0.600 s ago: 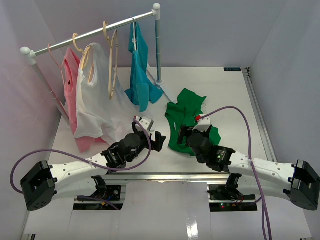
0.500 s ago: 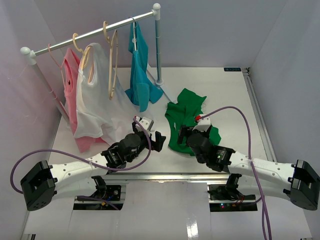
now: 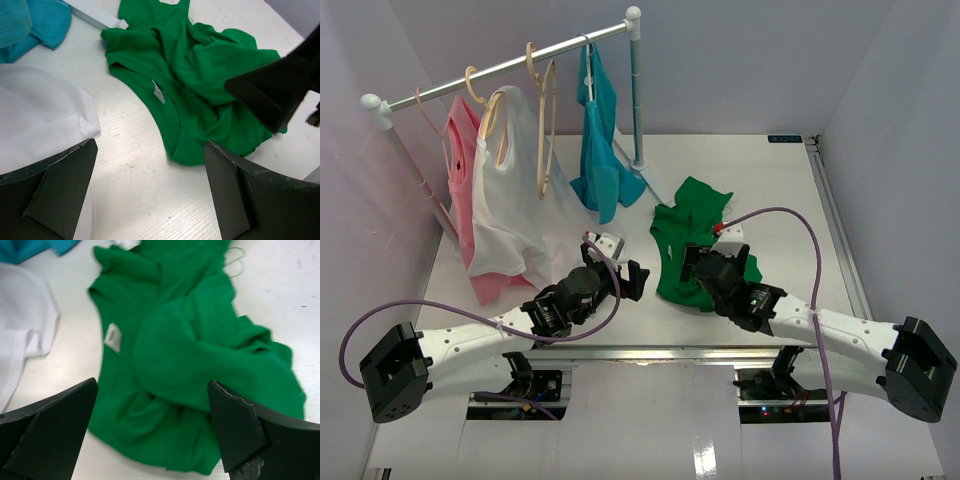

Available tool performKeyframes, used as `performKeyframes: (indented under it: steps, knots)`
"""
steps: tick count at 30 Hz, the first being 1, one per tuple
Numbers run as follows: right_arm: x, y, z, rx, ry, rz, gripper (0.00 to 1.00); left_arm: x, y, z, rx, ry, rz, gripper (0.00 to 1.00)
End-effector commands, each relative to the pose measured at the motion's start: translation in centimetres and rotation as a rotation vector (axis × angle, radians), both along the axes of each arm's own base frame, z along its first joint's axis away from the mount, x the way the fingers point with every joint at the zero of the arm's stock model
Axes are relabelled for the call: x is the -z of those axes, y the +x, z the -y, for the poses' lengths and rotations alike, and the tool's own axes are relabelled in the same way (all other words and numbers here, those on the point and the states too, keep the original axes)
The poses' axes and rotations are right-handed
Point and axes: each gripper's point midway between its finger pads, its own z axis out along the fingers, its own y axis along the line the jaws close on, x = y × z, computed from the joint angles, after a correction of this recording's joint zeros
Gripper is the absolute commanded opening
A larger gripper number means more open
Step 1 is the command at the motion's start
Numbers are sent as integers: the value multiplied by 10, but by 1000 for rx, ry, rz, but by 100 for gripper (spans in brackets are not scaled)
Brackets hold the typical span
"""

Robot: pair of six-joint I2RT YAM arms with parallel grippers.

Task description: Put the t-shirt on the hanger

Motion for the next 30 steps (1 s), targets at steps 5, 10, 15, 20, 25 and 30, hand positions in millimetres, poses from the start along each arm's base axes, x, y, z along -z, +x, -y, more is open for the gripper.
performKeyframes:
  steps: [5,10,15,20,25,30]
  knots:
    - [33,43,22,68,-27,-161,80,-23,8,-13,-88,-57,40,98]
    - [38,61,46,157,-107,-183,51,-21,9,-13,-95,-50,33,98]
    - [-40,109,80,259,-173,-36,8,-21,9,-14,-101,-54,32,97]
    - [-93,163,99,248,-259,55,9,-17,9,-13,-102,-54,30,97]
    - [-73,175,93,186,-252,-66,49,-13,10,-7,-87,-37,18,96]
    - [-45,142,100,245,-229,-130,73,-6,13,-7,-103,-5,7,96]
